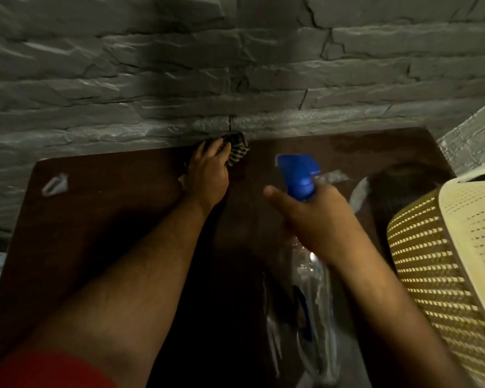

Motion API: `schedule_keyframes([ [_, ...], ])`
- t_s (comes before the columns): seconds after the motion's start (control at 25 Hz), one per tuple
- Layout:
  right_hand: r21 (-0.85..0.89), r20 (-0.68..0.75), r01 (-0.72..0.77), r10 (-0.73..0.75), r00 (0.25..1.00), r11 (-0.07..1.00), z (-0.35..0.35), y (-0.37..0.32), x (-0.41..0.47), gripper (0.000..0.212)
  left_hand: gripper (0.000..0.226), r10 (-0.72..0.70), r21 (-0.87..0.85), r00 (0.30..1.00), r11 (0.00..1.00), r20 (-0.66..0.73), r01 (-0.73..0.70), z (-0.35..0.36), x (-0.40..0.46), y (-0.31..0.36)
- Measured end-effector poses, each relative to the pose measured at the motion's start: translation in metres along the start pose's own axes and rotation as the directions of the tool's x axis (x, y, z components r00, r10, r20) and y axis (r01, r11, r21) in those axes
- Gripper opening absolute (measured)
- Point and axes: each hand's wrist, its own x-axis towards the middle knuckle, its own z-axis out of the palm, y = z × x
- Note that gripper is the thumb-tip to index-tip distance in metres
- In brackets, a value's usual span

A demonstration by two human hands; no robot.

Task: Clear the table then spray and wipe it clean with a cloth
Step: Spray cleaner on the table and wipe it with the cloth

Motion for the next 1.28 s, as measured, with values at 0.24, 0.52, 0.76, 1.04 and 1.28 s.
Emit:
schedule_keyframes([
  [0.24, -0.020, -0.032, 0.010, -0.011, 0.999, 1.000, -0.019, 0.015, -0.018, 0.035, 0.051, -0.048, -0.021, 0.995, 0.999, 0.084, 0.050, 0.000, 0.004, -0.001],
  [0.52, -0.046, 0.060, -0.137, 0.140, 0.988, 0.989, 0.007, 0.065, -0.079, 0.036, 0.051, -0.024, -0.057, 0.993, 0.998, 0.116, 0.031, -0.009, 0.005, -0.002],
  [0.76, -0.132, 0.159, -0.230, 0.250, 0.955, 0.964, 0.012, 0.102, -0.130, 0.035, 0.051, -0.011, -0.094, 0.991, 0.995, 0.131, 0.023, -0.009, -0.029, 0.003],
  [1.04, 0.001, 0.278, -0.280, 0.269, 0.922, 0.960, 0.001, 0.123, -0.170, 0.029, 0.050, 0.092, -0.091, 0.987, 0.993, 0.130, -0.080, -0.018, -0.168, 0.006],
  [1.28, -0.020, 0.294, -0.257, 0.252, 0.922, 0.966, -0.008, 0.120, -0.160, 0.030, 0.050, -0.298, -0.018, 0.955, 0.955, -0.007, 0.298, -0.050, -0.133, -0.084],
])
